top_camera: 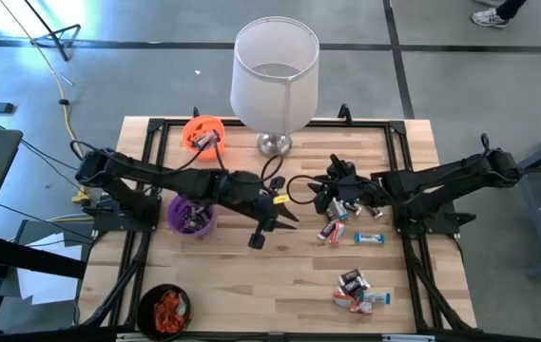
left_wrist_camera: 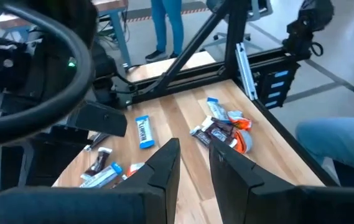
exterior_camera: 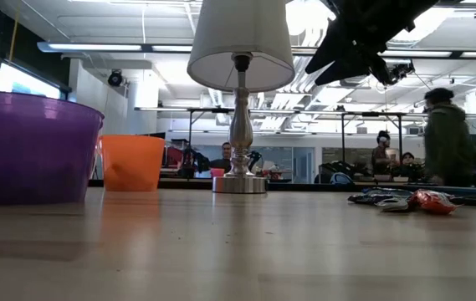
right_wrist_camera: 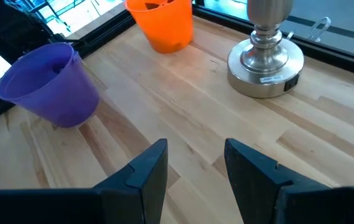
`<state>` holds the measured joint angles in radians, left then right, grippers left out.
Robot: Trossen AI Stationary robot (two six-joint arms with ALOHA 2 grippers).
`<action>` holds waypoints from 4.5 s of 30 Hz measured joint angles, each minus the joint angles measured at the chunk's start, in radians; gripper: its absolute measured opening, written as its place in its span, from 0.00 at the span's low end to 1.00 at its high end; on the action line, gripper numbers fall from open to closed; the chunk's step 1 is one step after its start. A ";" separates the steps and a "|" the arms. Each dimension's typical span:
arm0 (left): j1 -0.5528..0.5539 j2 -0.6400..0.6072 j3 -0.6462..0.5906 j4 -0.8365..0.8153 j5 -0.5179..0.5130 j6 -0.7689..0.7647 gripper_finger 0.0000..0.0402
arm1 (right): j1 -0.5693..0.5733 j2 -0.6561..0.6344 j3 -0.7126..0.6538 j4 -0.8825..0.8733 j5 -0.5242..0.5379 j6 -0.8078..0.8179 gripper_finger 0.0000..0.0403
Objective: Sort candy
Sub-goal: Put the orange chocolate into the black bucket
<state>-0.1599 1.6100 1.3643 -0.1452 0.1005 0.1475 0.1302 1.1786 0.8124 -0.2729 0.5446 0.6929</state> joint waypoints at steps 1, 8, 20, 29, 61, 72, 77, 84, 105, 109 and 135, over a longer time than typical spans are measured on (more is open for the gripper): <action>0.004 0.000 0.000 0.000 0.000 -0.004 0.18 | -0.003 0.000 0.000 0.000 0.000 0.005 0.38; 0.009 0.000 0.000 -0.023 -0.052 -0.019 0.18 | -0.014 0.000 0.000 0.000 -0.105 -0.018 0.38; 0.007 0.000 0.001 -0.227 -0.086 -0.040 0.18 | 0.032 0.000 0.000 -0.316 -0.451 0.330 0.38; 0.007 0.000 -0.009 -0.301 -0.086 -0.059 0.18 | 0.156 0.006 -0.031 -0.448 -0.500 0.682 0.38; 0.109 -0.079 -0.010 -0.609 -0.075 0.116 0.18 | 0.319 0.287 -0.258 -0.099 -0.284 1.250 0.28; 0.109 -0.079 -0.010 -0.599 -0.074 0.089 0.18 | 0.330 0.290 -0.259 -0.118 -0.260 1.183 0.04; 0.109 -0.079 -0.010 -0.571 -0.074 0.089 0.18 | 0.330 0.291 -0.261 -0.113 -0.254 1.127 0.01; 0.109 -0.078 -0.010 -0.504 -0.074 0.090 0.18 | 0.329 0.291 -0.264 -0.074 -0.256 1.112 0.01; 0.062 -0.080 -0.010 -0.454 0.055 0.057 0.18 | 0.365 0.242 -0.190 0.132 -0.048 0.701 0.00; 0.014 -0.082 -0.010 -0.441 0.041 -0.024 0.18 | 0.383 0.239 -0.056 0.135 0.019 0.456 0.00; -0.191 -0.093 -0.304 0.594 -0.452 0.044 0.18 | 0.556 0.238 0.187 0.183 0.680 -0.396 0.00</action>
<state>-0.3505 1.5173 1.0607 0.4489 -0.3513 0.1913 0.6865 1.4167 0.9993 -0.0895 1.2245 0.2966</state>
